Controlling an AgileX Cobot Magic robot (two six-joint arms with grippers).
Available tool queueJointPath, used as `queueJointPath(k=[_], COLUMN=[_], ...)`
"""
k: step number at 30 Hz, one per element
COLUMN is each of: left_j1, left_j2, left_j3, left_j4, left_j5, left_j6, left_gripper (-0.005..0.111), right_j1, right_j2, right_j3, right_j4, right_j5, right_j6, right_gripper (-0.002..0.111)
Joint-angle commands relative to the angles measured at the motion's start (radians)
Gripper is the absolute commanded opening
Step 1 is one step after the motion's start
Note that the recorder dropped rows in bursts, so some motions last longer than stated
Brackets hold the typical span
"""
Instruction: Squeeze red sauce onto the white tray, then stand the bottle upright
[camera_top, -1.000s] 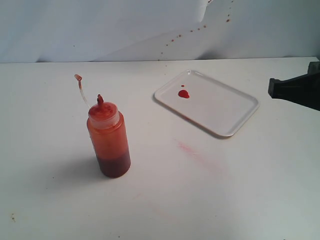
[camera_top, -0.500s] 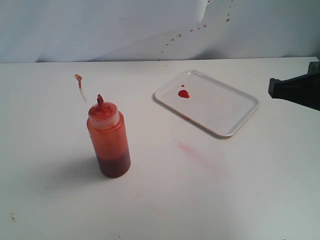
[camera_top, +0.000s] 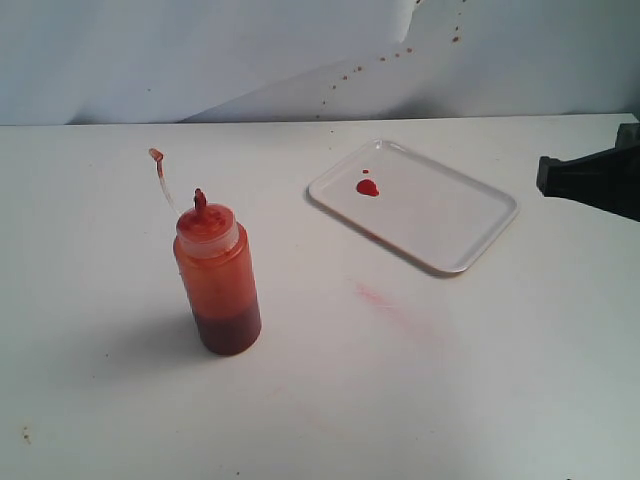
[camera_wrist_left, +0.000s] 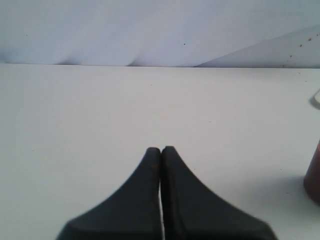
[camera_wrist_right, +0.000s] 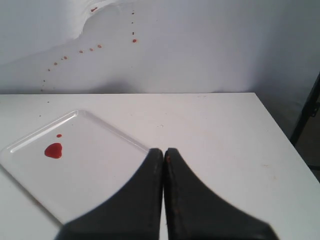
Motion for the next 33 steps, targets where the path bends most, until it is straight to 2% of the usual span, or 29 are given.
queueJointPath(k=[1,13,19,26,29,33], left_j1=[-0.006,-0.006,-0.006,-0.006,-0.006,-0.006], left_j2=[-0.004,-0.004,-0.004,-0.004,-0.004,-0.004], left_j3=[0.005,0.005,0.005,0.005,0.005,0.005], left_j4=[0.0,0.0,0.0,0.0,0.0,0.0], left_j5=[-0.003,-0.003,-0.003,-0.003,-0.003,-0.003], left_j6=[-0.006,-0.006,-0.006,-0.006,-0.006,-0.006], left_gripper=[0.0,0.0,0.0,0.0,0.0,0.0], right_j1=[-0.003,0.0,-0.03,-0.189,-0.28,-0.441], right_j2=[-0.001,-0.001,-0.024,-0.11,-0.176,-0.296], right_j3=[0.001,0.001,0.001,0.001,0.001,0.001], right_j4=[-0.001,-0.001,-0.001,-0.001,0.001,-0.002], right_j5=[0.013,0.016,0.114,0.074,-0.074,-0.383], right_j6=[0.005,0.005,0.005,0.005,0.005,0.005], right_gripper=[0.0,0.0,0.0,0.0,0.0,0.0])
